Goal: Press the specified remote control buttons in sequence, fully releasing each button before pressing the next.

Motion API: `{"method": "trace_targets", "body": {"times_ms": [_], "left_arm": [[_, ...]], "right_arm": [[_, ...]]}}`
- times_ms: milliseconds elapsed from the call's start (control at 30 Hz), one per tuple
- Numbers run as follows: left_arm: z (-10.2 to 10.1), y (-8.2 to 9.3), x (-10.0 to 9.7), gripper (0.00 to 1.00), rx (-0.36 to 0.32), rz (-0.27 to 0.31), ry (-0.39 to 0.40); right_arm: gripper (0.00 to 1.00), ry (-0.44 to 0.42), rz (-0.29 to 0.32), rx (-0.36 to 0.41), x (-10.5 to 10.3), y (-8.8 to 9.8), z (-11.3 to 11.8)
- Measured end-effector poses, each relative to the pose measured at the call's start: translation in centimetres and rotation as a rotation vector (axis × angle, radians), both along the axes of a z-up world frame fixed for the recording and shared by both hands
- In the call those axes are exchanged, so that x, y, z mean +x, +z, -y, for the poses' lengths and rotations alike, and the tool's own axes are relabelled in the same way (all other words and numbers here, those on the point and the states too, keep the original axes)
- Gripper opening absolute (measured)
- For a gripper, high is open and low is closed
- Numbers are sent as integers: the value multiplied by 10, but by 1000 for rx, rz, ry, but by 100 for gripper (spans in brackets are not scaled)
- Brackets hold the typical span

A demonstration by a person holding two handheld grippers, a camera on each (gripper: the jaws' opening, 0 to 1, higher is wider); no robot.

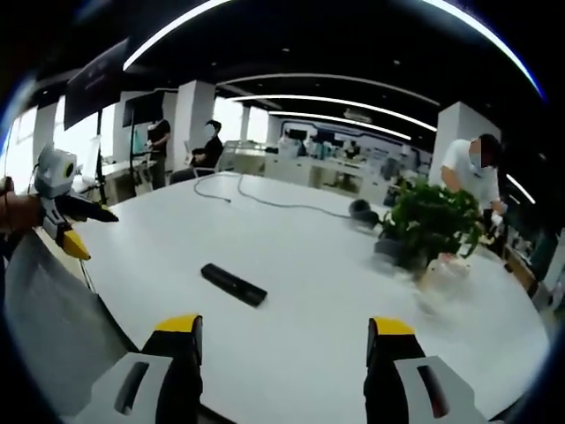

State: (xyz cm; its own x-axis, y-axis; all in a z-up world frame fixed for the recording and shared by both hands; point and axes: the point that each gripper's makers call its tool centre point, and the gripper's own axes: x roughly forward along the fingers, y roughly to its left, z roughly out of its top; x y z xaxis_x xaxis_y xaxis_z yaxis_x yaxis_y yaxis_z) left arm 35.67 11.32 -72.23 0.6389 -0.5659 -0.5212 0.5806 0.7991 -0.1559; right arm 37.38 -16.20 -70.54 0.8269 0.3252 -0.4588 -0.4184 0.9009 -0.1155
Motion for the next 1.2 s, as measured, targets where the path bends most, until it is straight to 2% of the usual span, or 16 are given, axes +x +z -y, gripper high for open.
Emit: {"method": "trace_targets", "body": {"times_ms": [233, 333, 467, 633, 800, 967, 1033, 1200], "left_arm": [[7, -8, 15, 100, 6, -57, -51], [11, -11, 22, 97, 18, -78, -91], [12, -16, 36, 93, 31, -70, -107], [18, -22, 45, 89, -11, -108, -135], [25, -25, 52, 89, -60, -143, -161], [29, -24, 64, 97, -90, -123, -164], [30, -24, 68, 97, -105, -130, -161], [32, -31, 78, 97, -87, -132, -158]], "right_arm": [[74, -35, 23, 21, 1, 5, 5], [74, -42, 27, 23, 1, 6, 7], [73, -54, 26, 26, 2, 6, 8], [73, -56, 23, 21, 2, 6, 8], [73, -63, 18, 18, 2, 5, 8], [72, -38, 4, 25, 2, 3, 4], [73, -26, -2, 21, 1, 2, 1], [72, -13, -7, 13, 1, 0, -1]]}}
